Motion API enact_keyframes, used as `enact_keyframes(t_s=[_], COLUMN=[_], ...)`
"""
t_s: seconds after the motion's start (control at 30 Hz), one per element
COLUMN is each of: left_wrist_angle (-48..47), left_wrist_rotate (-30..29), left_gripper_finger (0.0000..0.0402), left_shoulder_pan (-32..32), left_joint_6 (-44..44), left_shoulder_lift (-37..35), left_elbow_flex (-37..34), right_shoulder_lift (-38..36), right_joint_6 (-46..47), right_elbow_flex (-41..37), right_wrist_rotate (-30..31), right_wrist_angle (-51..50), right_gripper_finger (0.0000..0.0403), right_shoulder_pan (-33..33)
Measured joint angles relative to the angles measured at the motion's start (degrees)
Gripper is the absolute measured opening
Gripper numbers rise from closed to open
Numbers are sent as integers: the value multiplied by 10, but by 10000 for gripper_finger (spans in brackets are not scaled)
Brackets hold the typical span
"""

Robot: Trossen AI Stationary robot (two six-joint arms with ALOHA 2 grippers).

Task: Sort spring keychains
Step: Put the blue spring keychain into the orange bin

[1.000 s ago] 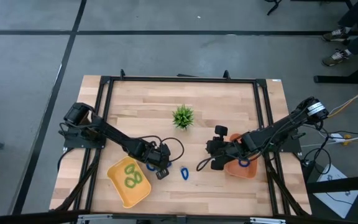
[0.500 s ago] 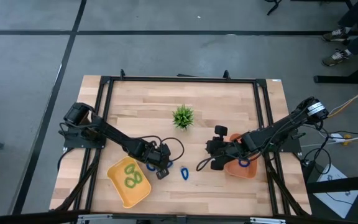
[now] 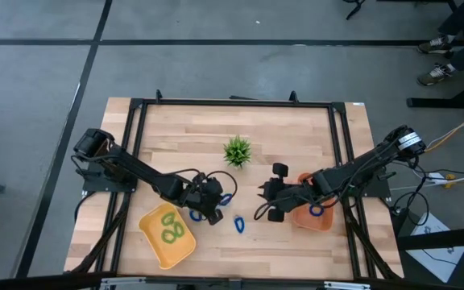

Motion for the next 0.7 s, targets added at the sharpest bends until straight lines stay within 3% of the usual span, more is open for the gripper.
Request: enact_keyframes(t_s=[0.17, 0.5, 0.7], left_wrist_angle=[45, 188, 195], left_wrist_rotate=[-75, -111, -112], left_gripper_finger=[14, 13, 13], left_shoulder_pan=[0, 1, 4], left_joint_6=[56, 199, 210], left_shoulder_lift=[-6, -6, -6], left_elbow_flex=[0, 0, 0], right_shoulder_lift=[2, 37, 50], right_joint_6=[-24, -56, -60], right_elbow_flex=[0, 0, 0], right_wrist_rotate=[-4, -6, -6], right_wrist_angle=[18, 79, 105], right_gripper_finger=[108, 108, 108], right_shoulder_pan=[0, -3, -3])
